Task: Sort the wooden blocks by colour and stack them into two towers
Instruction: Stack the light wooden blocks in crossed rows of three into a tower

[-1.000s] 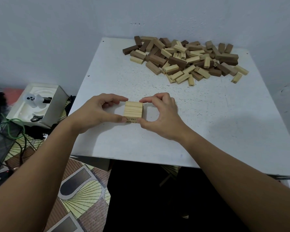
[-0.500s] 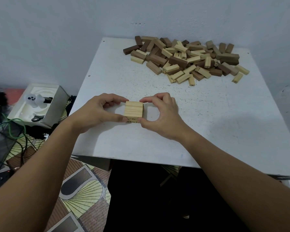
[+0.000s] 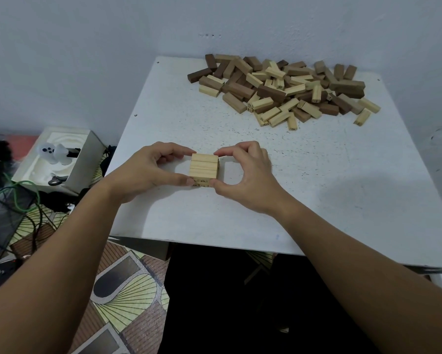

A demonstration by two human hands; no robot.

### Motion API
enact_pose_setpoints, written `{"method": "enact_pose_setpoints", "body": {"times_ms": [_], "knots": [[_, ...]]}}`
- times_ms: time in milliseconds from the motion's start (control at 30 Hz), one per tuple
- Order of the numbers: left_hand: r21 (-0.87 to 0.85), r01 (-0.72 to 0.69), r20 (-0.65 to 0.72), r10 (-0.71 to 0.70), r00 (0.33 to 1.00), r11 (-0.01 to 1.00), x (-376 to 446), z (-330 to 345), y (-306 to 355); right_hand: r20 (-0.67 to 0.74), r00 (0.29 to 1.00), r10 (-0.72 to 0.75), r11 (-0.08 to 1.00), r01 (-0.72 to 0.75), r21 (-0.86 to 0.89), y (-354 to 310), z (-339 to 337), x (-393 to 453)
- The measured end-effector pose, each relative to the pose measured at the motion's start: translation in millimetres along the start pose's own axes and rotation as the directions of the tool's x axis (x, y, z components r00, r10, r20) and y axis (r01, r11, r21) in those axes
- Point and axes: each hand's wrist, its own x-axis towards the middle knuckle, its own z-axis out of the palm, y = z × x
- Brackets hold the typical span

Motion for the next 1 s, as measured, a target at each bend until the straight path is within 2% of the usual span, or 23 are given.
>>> {"method": "enact_pose_setpoints", "body": {"times_ms": [833, 900, 1000], "knots": [[0.037, 0.015, 0.039, -0.016, 0.999, 0.999, -0.7, -3.7, 2.6, 0.016, 1.0, 0.012, 1.0, -0.012, -0.017, -1.4, -1.6, -1.0], [0.032, 0.048, 0.065, -0.05, 0.997, 0.998, -0.1, -9.5, 4.9, 0.034, 0.999, 0.036, 0.999, -0.037, 0.019, -2.6, -5.6, -1.1], [-0.093, 0.125, 0.098, -0.116, 0.988, 0.988, 5.7, -25.0, 10.0, 0.01, 0.995, 0.104, 0.979, -0.104, 0.176, -0.1, -15.9, 2.8]]}}
